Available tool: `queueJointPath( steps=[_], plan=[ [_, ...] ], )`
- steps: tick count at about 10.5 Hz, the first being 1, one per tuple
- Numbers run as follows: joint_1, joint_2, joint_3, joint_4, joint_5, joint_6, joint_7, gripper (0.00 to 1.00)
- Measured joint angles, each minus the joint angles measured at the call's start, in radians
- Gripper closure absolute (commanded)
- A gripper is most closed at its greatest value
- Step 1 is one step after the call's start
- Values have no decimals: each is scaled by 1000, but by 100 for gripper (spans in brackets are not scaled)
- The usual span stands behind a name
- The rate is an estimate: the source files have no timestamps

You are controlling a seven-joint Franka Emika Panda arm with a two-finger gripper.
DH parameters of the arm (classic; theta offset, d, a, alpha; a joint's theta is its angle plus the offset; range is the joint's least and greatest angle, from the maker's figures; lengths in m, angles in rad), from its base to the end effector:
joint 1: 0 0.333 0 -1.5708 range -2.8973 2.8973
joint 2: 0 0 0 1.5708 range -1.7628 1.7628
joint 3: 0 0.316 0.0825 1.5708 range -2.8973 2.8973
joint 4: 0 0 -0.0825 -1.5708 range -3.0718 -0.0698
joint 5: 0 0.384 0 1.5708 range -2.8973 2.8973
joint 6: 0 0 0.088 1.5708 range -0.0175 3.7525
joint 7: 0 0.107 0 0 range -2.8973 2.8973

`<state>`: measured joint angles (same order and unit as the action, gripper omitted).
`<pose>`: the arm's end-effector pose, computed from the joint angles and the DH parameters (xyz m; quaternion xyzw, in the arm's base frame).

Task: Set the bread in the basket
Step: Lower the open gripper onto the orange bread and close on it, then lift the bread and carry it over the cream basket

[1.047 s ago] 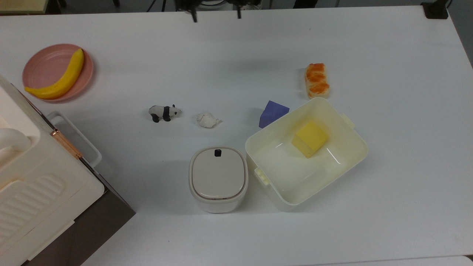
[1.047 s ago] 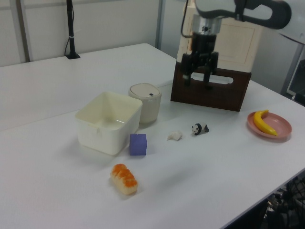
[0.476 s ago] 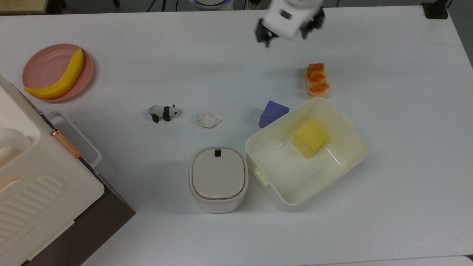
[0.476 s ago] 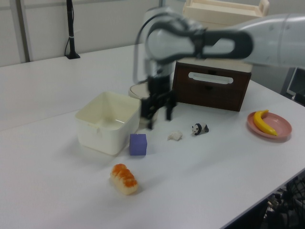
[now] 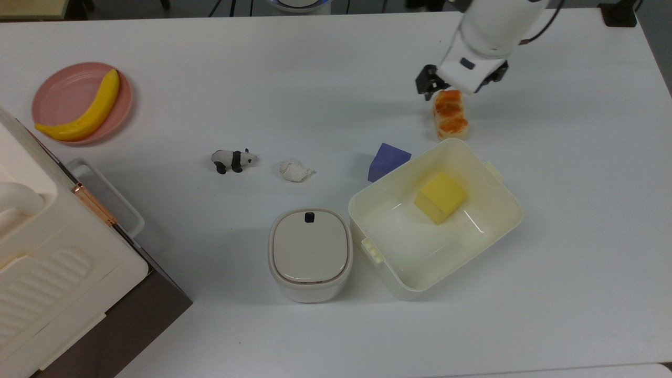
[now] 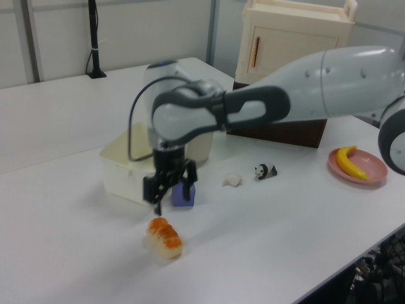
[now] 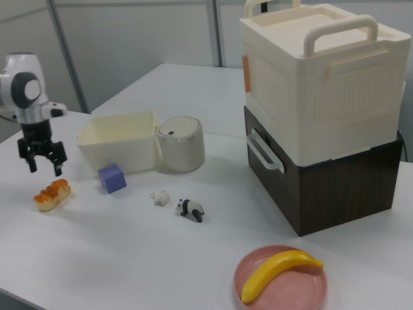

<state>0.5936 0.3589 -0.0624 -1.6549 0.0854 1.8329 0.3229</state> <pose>0.5446 0.3323 0.3892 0.9915 0.0898 -0.0938 0.0108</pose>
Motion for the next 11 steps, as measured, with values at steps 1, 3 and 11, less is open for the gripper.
queueJointPath(
  steps=[1, 3, 11],
  plan=[
    [36, 24, 0, 0, 0, 15, 34, 2],
    [83, 82, 0, -1, 0, 54, 85, 13],
    [71, 114, -20, 5, -38, 77, 93, 100]
  ],
)
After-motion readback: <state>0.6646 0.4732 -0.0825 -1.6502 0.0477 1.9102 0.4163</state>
